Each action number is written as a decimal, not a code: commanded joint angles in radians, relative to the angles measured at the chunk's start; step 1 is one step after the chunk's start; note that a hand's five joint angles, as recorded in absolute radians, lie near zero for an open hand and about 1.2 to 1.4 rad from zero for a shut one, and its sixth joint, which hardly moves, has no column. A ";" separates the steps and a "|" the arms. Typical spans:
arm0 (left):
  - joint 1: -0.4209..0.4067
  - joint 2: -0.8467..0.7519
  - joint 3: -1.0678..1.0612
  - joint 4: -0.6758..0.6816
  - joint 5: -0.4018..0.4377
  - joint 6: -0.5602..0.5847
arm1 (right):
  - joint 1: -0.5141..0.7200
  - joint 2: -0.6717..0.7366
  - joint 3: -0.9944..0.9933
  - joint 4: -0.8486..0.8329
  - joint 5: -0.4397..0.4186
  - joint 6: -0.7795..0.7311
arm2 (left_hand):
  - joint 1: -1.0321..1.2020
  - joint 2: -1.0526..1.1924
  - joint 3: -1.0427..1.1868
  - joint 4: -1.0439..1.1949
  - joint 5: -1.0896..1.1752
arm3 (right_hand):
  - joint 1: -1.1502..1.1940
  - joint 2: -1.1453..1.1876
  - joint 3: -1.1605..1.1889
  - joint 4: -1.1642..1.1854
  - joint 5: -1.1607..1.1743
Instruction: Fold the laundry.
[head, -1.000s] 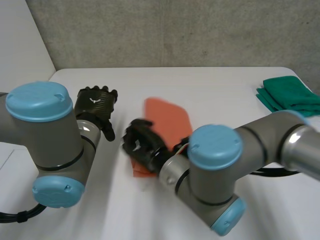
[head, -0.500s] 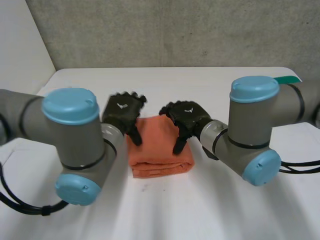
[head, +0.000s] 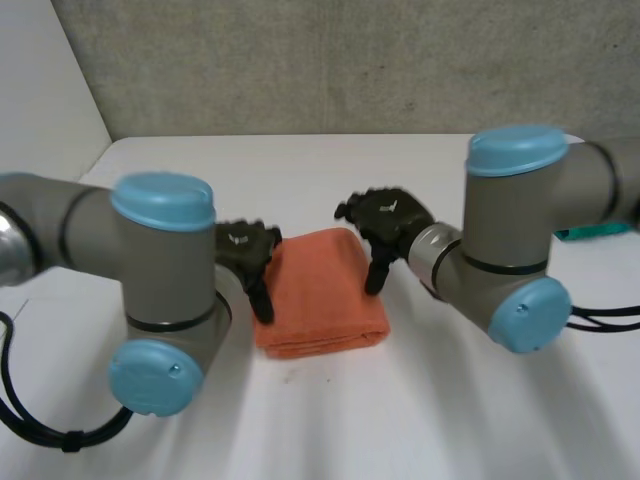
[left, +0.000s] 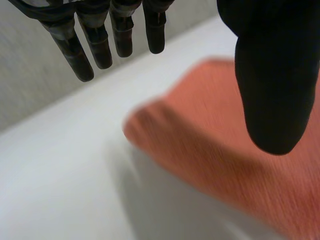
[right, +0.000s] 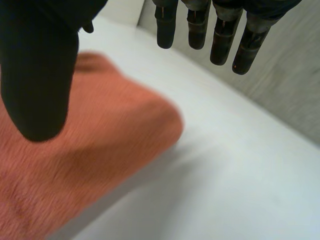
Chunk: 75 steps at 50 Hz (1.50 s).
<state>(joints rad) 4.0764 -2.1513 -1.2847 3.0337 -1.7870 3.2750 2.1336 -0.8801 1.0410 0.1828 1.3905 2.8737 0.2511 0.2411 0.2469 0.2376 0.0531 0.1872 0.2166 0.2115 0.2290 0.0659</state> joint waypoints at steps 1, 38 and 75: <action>0.007 0.186 -0.039 0.074 0.003 -0.005 | -0.040 -0.213 0.216 -0.176 0.010 0.042 | -0.029 -0.019 -0.025 -0.015 -0.005 | -0.013 -0.042 -0.037 -0.054 -0.066; 0.076 0.429 -0.231 0.079 0.330 -0.054 | -0.087 -0.243 0.574 -0.267 -0.130 0.101 | -0.043 -0.033 -0.039 -0.030 -0.020 | 0.153 0.124 0.129 0.111 0.100; 0.079 0.424 -0.237 0.080 0.331 -0.054 | -0.014 0.016 0.398 -0.401 -0.128 -0.039 | -0.046 -0.036 -0.042 -0.033 -0.023 | 0.579 0.549 0.554 0.537 0.525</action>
<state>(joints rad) 4.1537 -1.7266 -1.5201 3.1140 -1.4572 3.2214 2.1210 -0.8775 1.4483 -0.2005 1.2626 2.8791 0.2368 0.2307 0.2339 0.2271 0.0488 0.5103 0.5998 0.5961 0.5921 0.3869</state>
